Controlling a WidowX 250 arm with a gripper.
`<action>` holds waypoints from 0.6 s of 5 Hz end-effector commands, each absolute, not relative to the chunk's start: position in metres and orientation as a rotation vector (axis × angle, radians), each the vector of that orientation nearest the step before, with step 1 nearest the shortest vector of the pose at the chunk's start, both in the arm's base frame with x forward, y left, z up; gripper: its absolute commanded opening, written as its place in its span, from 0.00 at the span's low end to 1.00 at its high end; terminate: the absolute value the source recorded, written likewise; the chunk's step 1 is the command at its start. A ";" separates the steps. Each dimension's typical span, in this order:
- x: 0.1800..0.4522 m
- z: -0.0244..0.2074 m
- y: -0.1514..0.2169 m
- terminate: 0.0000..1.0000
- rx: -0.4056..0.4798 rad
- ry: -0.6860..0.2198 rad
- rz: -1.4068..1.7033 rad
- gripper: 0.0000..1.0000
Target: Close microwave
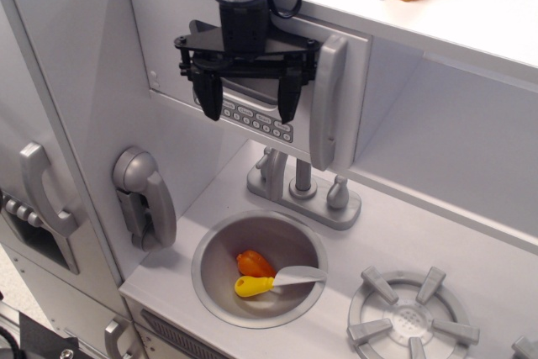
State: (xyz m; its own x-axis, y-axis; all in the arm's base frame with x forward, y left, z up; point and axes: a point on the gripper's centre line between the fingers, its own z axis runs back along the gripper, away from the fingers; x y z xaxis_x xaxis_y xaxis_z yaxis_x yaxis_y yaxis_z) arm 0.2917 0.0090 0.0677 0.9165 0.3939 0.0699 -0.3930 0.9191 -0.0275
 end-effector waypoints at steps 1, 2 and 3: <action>0.282 0.095 0.012 0.00 -0.050 -0.128 0.373 1.00; 0.255 0.098 0.016 0.00 -0.057 -0.105 0.307 1.00; 0.231 0.097 0.021 0.00 -0.053 -0.091 0.255 1.00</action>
